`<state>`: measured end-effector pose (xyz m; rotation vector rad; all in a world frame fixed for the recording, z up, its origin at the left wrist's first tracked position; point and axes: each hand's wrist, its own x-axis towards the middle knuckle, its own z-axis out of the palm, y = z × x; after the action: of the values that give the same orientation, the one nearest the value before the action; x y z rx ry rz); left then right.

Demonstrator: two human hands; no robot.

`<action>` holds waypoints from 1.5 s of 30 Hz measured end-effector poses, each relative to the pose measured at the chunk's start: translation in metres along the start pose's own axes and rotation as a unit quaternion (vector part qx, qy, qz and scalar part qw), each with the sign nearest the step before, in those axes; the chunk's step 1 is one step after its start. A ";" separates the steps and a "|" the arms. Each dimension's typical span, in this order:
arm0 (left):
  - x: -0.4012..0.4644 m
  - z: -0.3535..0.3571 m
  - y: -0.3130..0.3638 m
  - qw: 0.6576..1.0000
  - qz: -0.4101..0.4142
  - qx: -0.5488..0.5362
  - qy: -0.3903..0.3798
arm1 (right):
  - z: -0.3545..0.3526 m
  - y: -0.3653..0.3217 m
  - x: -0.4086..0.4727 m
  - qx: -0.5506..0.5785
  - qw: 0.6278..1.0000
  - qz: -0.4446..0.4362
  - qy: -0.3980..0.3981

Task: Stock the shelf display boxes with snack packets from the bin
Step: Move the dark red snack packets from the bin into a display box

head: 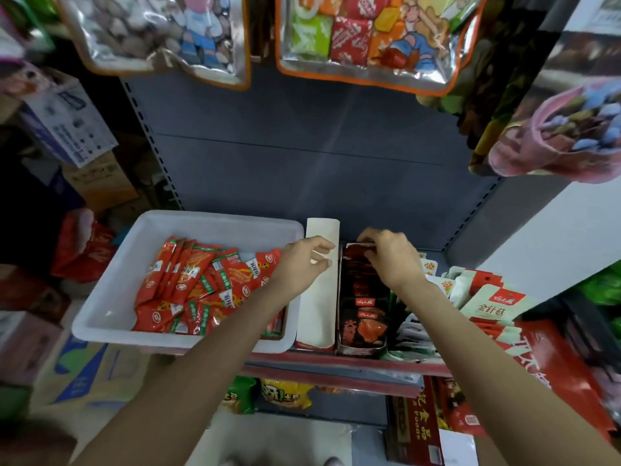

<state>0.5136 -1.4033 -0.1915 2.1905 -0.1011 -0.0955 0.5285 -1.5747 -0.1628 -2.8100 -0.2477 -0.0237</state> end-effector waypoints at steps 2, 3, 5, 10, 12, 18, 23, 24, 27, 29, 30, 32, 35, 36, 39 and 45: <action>0.003 0.008 0.005 0.999 0.017 0.010 -0.030 | 0.001 0.003 -0.001 -0.005 1.000 0.007 -0.003; 0.005 0.011 0.007 0.999 0.022 0.017 -0.040 | 0.001 0.005 0.000 -0.003 1.000 0.010 -0.004; 0.009 0.017 0.009 0.998 0.028 0.027 -0.052 | 0.000 0.006 0.000 0.005 1.000 0.018 -0.006; 0.014 0.025 0.008 0.997 0.027 0.037 -0.058 | -0.001 0.015 0.002 -0.018 0.999 0.031 -0.011; 0.014 0.028 0.009 0.997 0.018 0.038 -0.062 | -0.002 0.018 0.003 -0.029 0.999 0.040 -0.015; 0.014 0.031 0.015 0.996 0.017 0.045 -0.077 | 0.005 0.015 0.007 -0.062 0.995 0.022 -0.069; 0.013 0.025 0.013 0.998 0.002 0.039 -0.058 | 0.001 0.013 0.001 -0.007 0.996 0.002 -0.089; 0.011 0.023 0.011 0.998 0.006 0.037 -0.057 | -0.002 0.011 -0.002 0.004 0.997 -0.006 -0.081; 0.003 0.012 0.002 0.999 0.017 0.033 -0.029 | -0.004 -0.001 -0.008 0.046 0.997 -0.039 -0.038; -0.005 -0.002 -0.009 1.000 0.006 0.018 0.008 | 0.002 -0.017 -0.007 0.076 0.994 -0.071 -0.027; -0.009 -0.010 -0.017 0.999 0.000 0.013 0.029 | 0.006 -0.027 -0.005 0.090 0.992 -0.084 -0.031; -0.016 -0.028 -0.035 0.998 -0.008 0.030 0.062 | 0.019 -0.051 0.000 0.119 0.986 -0.098 -0.056; -0.025 -0.060 -0.073 0.990 -0.036 0.092 0.098 | 0.049 -0.088 0.011 0.129 0.982 -0.094 -0.105; -0.027 -0.072 -0.087 0.987 -0.050 0.108 0.110 | 0.061 -0.099 0.014 0.129 0.980 -0.090 -0.121; -0.033 -0.104 -0.122 0.985 -0.065 0.132 0.095 | 0.098 -0.127 0.022 0.132 0.974 -0.063 -0.171; -0.011 -0.121 -0.169 0.959 -0.040 0.267 -0.087 | 0.166 -0.137 0.039 0.058 0.953 0.074 -0.289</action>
<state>0.5217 -1.2062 -0.2583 2.7236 -0.1508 -0.3406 0.5412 -1.3884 -0.2758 -2.6385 -0.1594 0.8251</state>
